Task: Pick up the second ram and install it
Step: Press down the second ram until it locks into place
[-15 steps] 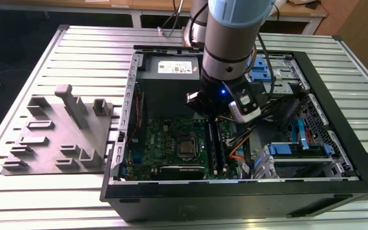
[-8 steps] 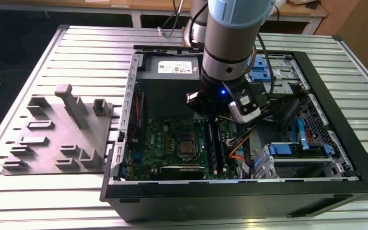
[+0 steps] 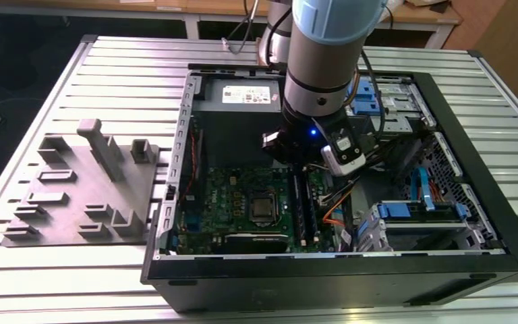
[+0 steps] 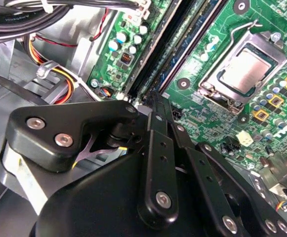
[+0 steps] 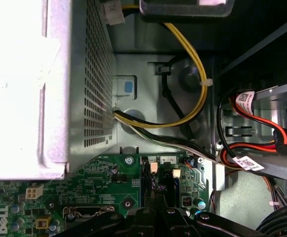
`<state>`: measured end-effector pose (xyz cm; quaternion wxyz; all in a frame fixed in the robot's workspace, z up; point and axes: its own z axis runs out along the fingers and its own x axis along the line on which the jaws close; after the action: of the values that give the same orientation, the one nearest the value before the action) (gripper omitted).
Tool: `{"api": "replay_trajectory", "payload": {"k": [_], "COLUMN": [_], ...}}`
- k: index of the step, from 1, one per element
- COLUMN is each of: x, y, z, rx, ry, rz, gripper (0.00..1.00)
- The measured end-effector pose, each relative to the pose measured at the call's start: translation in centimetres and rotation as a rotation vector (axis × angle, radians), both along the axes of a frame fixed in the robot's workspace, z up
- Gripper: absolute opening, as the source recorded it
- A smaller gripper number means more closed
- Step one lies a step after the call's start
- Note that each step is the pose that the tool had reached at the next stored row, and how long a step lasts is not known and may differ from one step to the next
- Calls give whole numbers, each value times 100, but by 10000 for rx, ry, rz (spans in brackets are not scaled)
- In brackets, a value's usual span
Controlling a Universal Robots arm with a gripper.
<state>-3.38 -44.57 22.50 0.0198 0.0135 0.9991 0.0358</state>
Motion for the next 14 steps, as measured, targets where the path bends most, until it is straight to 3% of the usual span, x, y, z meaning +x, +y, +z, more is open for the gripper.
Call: {"api": "replay_trajectory", "payload": {"k": [14], "x": [0], "y": [15], "z": [-49], "rx": [6], "ry": [0], "rz": [0], "gripper": [7]}}
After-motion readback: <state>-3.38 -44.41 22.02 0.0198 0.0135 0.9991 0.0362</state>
